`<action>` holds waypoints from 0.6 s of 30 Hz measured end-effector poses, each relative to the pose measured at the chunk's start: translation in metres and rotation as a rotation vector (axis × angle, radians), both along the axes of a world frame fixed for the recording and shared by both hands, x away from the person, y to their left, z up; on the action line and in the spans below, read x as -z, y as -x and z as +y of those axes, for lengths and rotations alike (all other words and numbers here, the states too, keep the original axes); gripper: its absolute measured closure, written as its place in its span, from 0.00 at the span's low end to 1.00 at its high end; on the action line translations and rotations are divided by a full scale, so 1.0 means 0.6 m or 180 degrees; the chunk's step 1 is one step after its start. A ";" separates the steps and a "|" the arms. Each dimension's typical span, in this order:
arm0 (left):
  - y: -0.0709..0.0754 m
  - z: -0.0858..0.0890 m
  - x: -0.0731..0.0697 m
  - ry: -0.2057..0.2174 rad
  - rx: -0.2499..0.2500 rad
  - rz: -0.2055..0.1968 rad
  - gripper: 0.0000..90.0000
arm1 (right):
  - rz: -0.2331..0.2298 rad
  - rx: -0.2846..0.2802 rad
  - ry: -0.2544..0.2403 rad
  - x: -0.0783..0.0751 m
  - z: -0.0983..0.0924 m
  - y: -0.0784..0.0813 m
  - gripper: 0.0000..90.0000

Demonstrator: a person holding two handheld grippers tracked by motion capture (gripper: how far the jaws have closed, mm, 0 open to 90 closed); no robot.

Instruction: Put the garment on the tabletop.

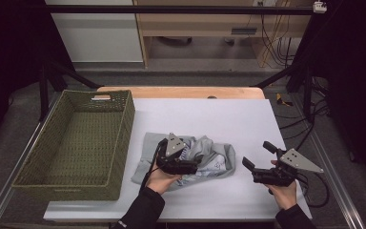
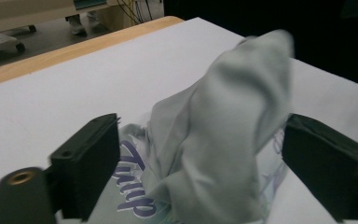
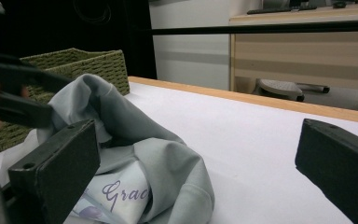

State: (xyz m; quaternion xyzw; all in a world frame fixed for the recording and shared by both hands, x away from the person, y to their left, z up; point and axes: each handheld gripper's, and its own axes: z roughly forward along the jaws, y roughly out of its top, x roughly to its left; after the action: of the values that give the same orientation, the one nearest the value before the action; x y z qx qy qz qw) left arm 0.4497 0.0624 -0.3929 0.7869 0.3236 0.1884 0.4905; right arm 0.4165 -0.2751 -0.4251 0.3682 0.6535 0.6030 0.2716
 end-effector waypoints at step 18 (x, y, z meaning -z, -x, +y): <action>0.060 0.095 -0.024 0.0386 -0.0118 -0.0336 0.04 | -0.0010 -0.0003 -0.0005 0.001 0.000 0.000 0.00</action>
State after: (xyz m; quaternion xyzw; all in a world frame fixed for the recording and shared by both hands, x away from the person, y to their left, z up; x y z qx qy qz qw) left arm 0.4135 0.1197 -0.3787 0.7386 0.3227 0.2187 0.5500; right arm 0.4168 -0.2754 -0.4256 0.3672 0.6529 0.6042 0.2720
